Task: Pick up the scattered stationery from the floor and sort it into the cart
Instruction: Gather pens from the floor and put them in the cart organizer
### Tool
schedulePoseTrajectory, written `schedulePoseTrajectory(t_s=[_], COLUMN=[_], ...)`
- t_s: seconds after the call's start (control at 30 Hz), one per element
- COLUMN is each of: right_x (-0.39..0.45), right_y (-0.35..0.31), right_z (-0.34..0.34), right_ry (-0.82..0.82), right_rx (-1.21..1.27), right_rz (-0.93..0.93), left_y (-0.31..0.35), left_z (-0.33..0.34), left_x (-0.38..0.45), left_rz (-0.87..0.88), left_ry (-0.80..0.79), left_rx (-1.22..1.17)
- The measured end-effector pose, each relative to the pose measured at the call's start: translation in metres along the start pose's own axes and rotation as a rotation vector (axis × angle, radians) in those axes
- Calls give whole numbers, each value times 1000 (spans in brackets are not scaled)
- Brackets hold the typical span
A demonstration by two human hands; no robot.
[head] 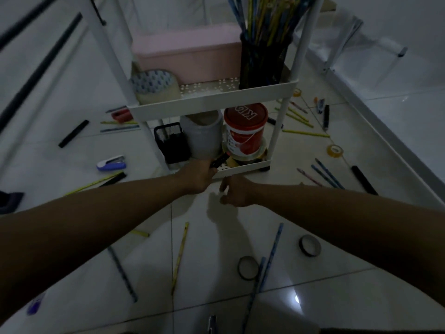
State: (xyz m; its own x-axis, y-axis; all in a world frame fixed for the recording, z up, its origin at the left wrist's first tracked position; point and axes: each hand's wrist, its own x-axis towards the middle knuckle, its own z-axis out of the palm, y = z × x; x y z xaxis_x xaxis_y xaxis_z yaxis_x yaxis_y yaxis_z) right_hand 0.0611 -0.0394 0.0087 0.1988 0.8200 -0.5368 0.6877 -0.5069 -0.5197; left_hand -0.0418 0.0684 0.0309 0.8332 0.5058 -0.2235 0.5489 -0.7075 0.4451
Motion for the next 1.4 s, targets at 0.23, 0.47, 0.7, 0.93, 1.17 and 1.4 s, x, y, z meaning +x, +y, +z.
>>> schedulePoseTrajectory(t_s=[0.23, 0.47, 0.7, 0.93, 1.17, 1.4], right_x=[-14, -16, -17, -20, -24, -26], right_y=[-6, -14, -27, -17, -2, 7], right_z=[5, 5, 3, 7, 6, 3], right_ry=[-326, -310, -253, -291, -312, -283], right_rx=[-849, -888, -904, -946, -966, -929], right_rz=[-154, -171, -178, -155, -121, -133], left_y=[-24, -22, -24, -39, -35, -13], left_z=[-6, -7, 7, 22, 19, 17], left_x=[24, 36, 40, 41, 37, 38], left_rz=[-91, -31, -112, -98, -320, -214], left_ry=[-176, -87, -86, -122, -435, -248], left_rx=[157, 305, 359, 365, 420, 692])
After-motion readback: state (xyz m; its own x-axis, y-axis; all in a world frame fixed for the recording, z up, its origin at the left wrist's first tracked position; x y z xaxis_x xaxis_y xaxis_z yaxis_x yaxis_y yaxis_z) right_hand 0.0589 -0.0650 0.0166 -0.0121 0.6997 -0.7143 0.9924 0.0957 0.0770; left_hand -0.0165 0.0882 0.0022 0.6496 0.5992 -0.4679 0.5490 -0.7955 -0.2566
